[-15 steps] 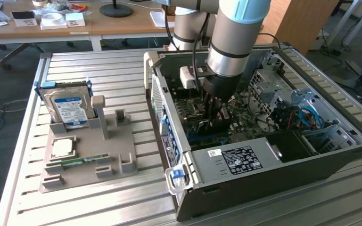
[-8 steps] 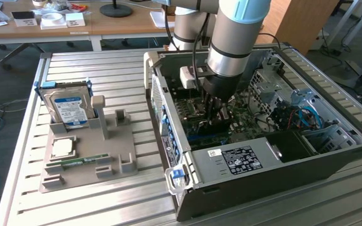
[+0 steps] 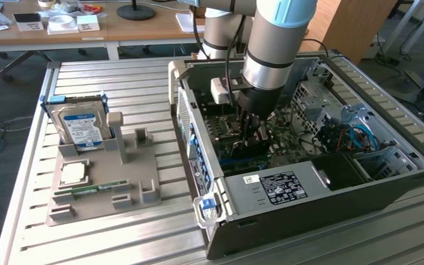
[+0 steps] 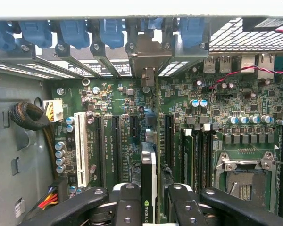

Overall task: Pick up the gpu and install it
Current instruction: 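Insert the gpu into the slot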

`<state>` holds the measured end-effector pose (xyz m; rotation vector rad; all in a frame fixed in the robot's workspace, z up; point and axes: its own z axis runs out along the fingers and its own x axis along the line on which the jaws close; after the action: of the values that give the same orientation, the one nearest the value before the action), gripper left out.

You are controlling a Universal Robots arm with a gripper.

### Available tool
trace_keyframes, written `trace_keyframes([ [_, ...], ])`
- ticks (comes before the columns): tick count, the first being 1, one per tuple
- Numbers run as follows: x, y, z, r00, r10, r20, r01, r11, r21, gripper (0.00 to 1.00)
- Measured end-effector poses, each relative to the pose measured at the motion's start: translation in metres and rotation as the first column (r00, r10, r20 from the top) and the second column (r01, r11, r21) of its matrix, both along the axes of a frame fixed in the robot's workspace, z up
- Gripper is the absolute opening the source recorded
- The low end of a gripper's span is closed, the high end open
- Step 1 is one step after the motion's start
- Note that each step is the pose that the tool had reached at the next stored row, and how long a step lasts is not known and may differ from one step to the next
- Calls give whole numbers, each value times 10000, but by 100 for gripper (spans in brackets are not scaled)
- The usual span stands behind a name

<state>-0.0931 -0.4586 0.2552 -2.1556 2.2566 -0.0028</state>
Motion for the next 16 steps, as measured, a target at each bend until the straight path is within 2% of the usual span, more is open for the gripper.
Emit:
trace_keyframes([
  [16,-9,-3,-25,10000,0,-2,0,10000,-1,26],
])
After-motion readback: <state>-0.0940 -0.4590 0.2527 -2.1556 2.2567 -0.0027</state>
